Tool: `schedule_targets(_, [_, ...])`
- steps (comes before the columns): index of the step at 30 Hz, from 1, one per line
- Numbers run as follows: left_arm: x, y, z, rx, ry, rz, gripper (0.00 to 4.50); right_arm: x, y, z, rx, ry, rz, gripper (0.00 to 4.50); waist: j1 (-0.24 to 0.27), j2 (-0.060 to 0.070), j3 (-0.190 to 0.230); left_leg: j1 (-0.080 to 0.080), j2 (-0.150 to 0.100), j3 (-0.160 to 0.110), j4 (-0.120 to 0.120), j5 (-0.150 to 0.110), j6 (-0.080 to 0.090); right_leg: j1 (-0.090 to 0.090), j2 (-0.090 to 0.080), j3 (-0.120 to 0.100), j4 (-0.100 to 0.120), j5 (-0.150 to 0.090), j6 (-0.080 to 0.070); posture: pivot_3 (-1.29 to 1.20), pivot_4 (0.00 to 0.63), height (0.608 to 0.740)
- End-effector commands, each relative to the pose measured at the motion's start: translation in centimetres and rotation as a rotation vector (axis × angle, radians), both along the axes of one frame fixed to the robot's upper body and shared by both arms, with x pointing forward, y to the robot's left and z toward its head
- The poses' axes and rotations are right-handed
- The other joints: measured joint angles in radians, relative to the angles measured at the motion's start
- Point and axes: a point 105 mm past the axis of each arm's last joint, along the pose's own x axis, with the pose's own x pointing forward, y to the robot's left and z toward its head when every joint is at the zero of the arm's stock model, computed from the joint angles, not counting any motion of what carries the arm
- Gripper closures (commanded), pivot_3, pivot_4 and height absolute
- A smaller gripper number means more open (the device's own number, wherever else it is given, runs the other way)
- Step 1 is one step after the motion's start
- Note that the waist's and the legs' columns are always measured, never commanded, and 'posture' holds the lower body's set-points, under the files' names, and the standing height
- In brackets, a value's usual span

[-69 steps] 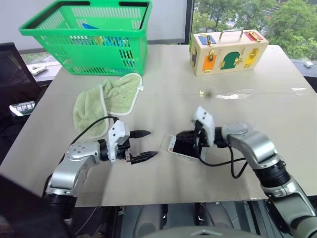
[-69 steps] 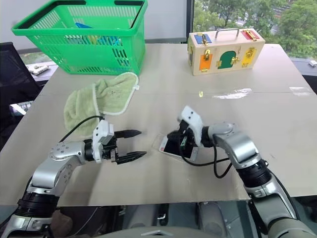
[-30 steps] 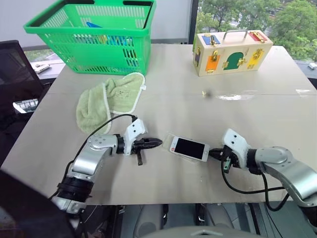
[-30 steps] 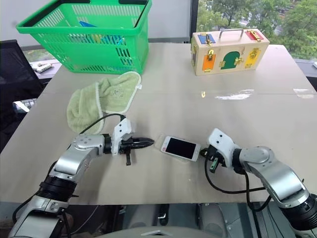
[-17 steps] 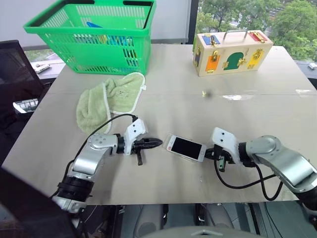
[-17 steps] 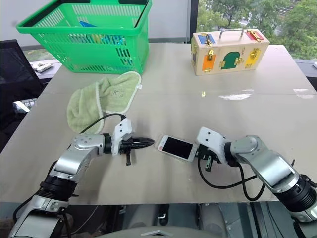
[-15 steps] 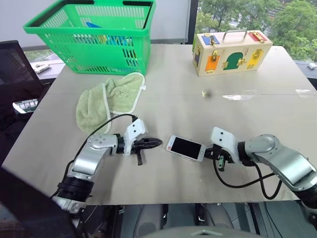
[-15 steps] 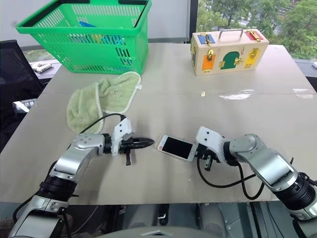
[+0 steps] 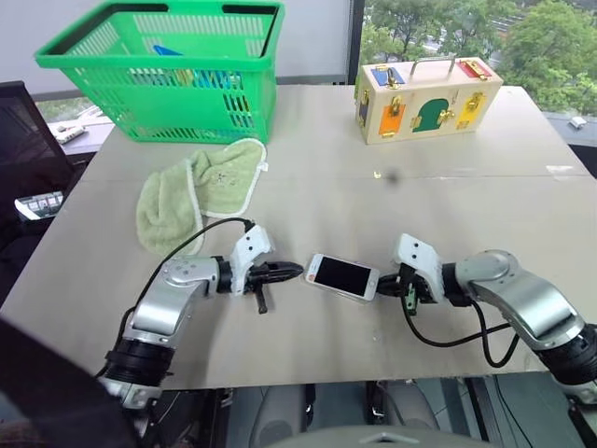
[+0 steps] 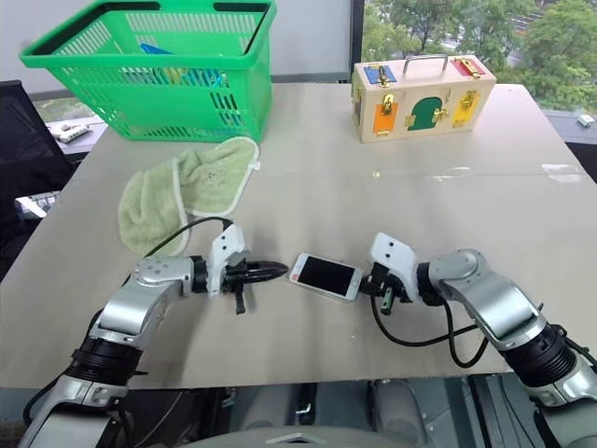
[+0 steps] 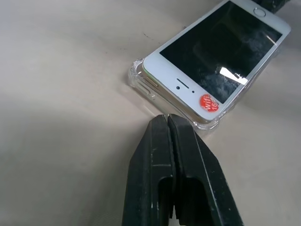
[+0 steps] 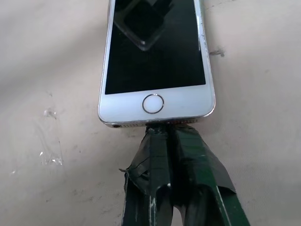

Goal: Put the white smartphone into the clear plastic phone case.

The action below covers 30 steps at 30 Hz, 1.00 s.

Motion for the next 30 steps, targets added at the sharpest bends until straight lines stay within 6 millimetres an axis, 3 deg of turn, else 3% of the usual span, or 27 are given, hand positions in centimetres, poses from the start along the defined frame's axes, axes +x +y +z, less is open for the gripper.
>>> schedule_targets(1, [-1.6,-2.5,0.3,-0.07,0.034,-0.085,4.48,1.4,0.4,1.6,0.051,-0.087,-0.003,4.5,-0.003,0.0,0.0,0.0,0.0,0.0,0.0,0.0,0.0,0.0,0.0,0.0,0.0,0.0,0.0,0.0,0.15,0.74])
schedule_targets(9, [-1.7,-2.8,0.3,-0.091,0.052,-0.068,4.48,1.6,1.0,2.6,0.069,-0.099,0.074,4.5,0.008,0.001,0.002,-0.002,-0.001,0.0,0.0,0.002,0.003,-0.001,-0.001,0.0,0.0,0.001,-0.003,0.0,0.15,0.74])
schedule_targets(13, [-1.9,-2.6,-0.1,-0.095,0.059,-0.052,4.48,-0.2,1.9,1.2,0.022,-0.037,0.161,4.5,0.015,0.001,0.002,-0.002,-0.002,0.001,-0.002,0.002,0.003,-0.001,-0.001,0.0,-0.001,0.002,-0.003,0.0,0.15,0.74])
schedule_targets(17, [-1.9,-2.5,-0.3,-0.093,0.061,-0.045,4.48,-0.4,2.2,0.6,0.005,-0.034,0.168,4.5,0.016,0.001,0.002,-0.001,-0.001,0.0,-0.003,0.002,0.003,-0.002,0.0,0.0,-0.001,0.001,-0.002,0.0,0.15,0.74])
schedule_targets(24, [-1.7,-2.8,-0.3,-0.107,0.059,-0.037,4.48,2.8,2.3,1.8,0.035,-0.165,0.084,4.5,0.0,0.0,0.001,0.001,0.0,0.0,-0.003,0.002,0.003,-0.001,0.001,0.0,-0.001,0.0,-0.001,0.0,0.15,0.74])
schedule_targets(30, [-0.7,-5.0,1.5,-0.176,0.041,-0.048,4.48,5.0,0.1,3.1,0.004,-0.231,0.033,4.5,0.015,0.002,0.003,0.0,-0.002,0.0,-0.002,0.001,0.001,-0.001,-0.001,0.0,0.0,0.001,-0.001,0.0,0.15,0.74])
